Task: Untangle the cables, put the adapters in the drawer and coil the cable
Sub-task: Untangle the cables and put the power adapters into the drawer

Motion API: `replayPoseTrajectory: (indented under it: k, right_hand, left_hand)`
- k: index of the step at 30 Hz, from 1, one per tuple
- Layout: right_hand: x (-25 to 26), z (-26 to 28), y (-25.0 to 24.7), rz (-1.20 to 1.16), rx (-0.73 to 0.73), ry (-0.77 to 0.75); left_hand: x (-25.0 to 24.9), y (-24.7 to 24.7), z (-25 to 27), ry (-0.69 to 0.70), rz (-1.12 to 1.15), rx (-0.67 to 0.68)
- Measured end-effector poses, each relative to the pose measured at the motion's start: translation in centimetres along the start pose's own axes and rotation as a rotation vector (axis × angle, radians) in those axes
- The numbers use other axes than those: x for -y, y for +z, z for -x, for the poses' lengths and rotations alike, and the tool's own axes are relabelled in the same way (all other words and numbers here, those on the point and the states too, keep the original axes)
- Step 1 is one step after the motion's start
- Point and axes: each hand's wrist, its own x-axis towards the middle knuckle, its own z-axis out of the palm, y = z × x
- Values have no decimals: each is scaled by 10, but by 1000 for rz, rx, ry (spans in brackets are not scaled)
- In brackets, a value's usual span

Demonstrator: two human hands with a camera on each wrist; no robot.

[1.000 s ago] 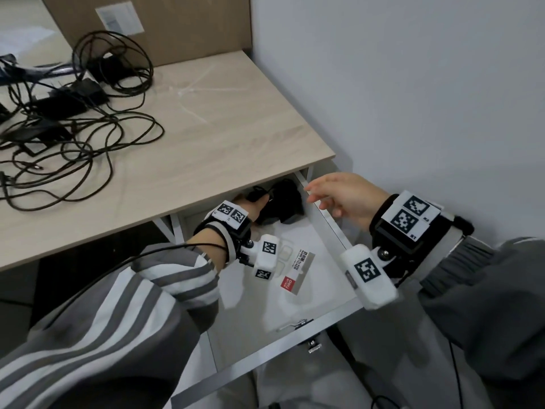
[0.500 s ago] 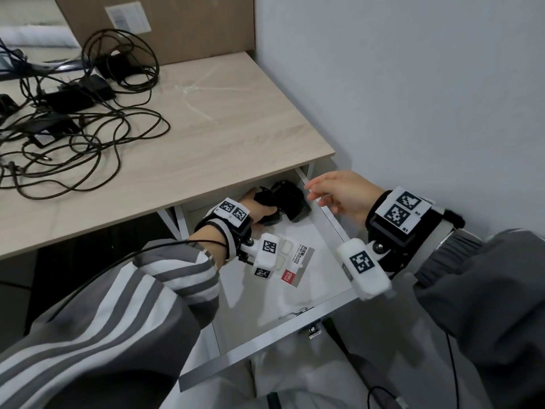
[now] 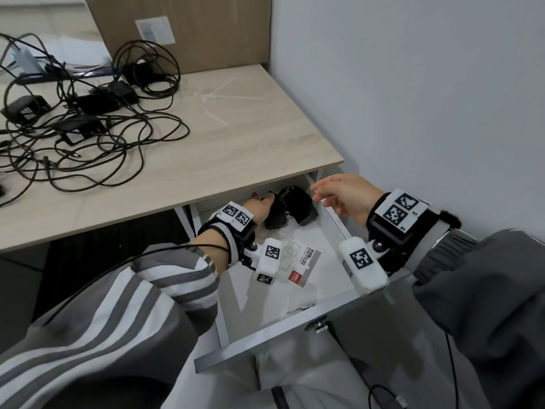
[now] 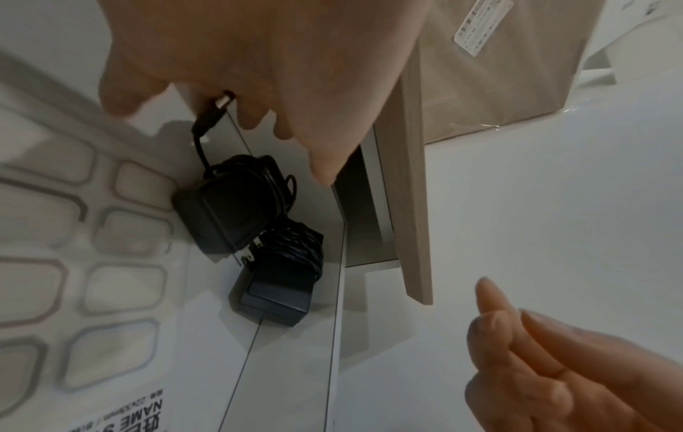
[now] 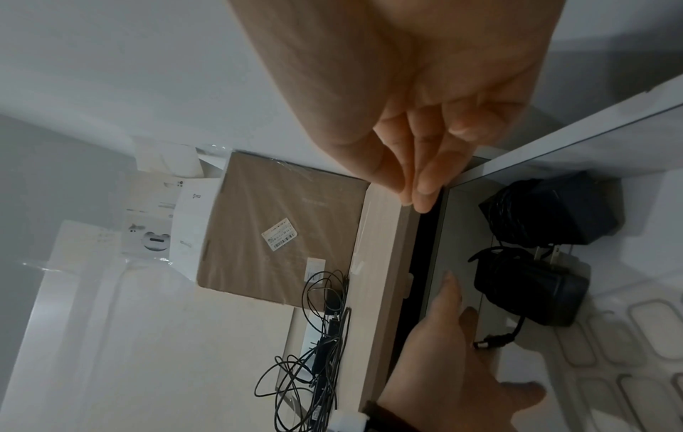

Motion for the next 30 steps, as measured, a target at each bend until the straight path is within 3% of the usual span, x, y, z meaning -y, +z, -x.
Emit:
replayPoseTrajectory:
  k: [6, 11, 15, 18, 22, 25, 27, 30]
  right_hand:
    - [25, 13, 11, 17, 24, -67]
    - [79, 15, 47, 51, 59, -199]
    - [125, 5, 94, 139, 129, -281]
    - [152, -11, 135, 251, 191, -315]
    - [177, -28, 190, 392, 340, -339]
    - [185, -30, 223, 392, 426, -367]
    - [184, -31, 238, 383, 473, -373]
    - [176, -33, 249, 383, 514, -363]
  left_hand:
    - [-7, -31, 45, 35, 63, 79]
    - [-16, -82, 82, 188, 192, 143]
    - [-12, -147, 97, 261, 229, -47]
    - [9, -191, 96, 249, 270, -263]
    - [62, -253, 89, 109, 193, -716]
    - [110, -301, 81, -153, -9, -1004]
    - [136, -323, 78, -368, -103, -1078]
    - [170, -338, 68, -568, -173, -946]
